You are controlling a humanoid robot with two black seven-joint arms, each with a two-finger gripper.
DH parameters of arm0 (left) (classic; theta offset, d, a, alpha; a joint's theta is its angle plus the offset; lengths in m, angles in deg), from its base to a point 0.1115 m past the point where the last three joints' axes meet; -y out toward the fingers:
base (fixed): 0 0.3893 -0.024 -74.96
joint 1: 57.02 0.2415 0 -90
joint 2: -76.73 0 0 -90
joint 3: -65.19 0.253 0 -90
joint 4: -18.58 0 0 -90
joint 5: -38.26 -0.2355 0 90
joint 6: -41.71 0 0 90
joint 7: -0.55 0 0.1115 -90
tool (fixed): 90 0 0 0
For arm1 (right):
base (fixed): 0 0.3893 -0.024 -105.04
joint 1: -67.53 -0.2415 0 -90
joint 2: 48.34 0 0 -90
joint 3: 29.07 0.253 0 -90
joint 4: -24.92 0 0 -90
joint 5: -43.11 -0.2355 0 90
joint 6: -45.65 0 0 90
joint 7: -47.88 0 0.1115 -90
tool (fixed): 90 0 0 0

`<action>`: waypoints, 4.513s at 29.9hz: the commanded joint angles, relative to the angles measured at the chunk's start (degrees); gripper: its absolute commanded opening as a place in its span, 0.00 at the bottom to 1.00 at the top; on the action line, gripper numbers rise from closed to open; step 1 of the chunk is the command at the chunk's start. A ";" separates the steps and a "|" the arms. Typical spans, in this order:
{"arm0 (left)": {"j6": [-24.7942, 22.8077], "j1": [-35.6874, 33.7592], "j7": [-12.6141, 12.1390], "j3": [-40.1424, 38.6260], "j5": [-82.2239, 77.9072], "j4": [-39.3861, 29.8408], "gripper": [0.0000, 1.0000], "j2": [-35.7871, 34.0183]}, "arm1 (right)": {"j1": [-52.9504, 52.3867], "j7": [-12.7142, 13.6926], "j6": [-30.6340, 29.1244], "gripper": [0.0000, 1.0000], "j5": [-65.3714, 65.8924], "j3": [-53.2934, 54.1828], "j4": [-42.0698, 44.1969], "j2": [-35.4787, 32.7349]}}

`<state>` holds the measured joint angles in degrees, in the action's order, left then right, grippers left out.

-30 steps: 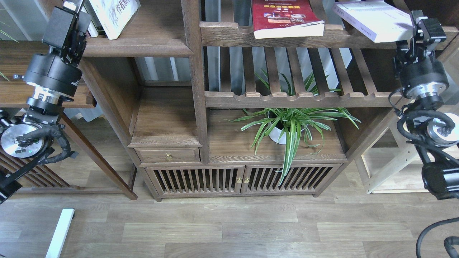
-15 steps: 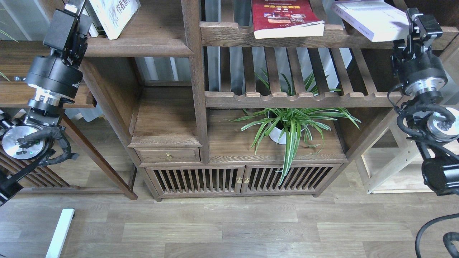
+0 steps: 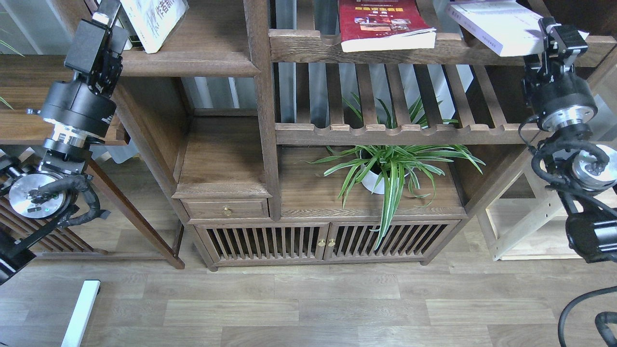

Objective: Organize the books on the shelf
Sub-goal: 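Reach the right gripper to the white book on the top shelf, then pull the white book off the top shelf with the right gripper, then bring the white book toward the left gripper, raising the left gripper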

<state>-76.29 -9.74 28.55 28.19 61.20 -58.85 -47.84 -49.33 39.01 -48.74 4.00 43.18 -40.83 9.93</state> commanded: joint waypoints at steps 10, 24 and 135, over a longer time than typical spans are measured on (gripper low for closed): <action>0.00 0.01 0.00 0.00 -0.09 0.00 0.98 0.64 | -2.24 0.09 0.88 0.66 0.00 -0.10 0.63 0.00; 0.00 0.27 0.00 -0.18 -0.09 0.09 0.98 0.56 | -1.98 0.09 -0.79 0.27 0.08 -1.06 0.63 3.07; 0.00 8.62 -12.53 2.37 -10.20 1.84 0.93 29.02 | 39.68 -0.27 -23.61 0.02 6.41 1.57 -7.72 -12.48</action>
<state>-76.29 -1.46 16.92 30.57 49.92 -57.98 -21.80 -9.50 38.74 -72.34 10.41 44.85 -48.56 -2.65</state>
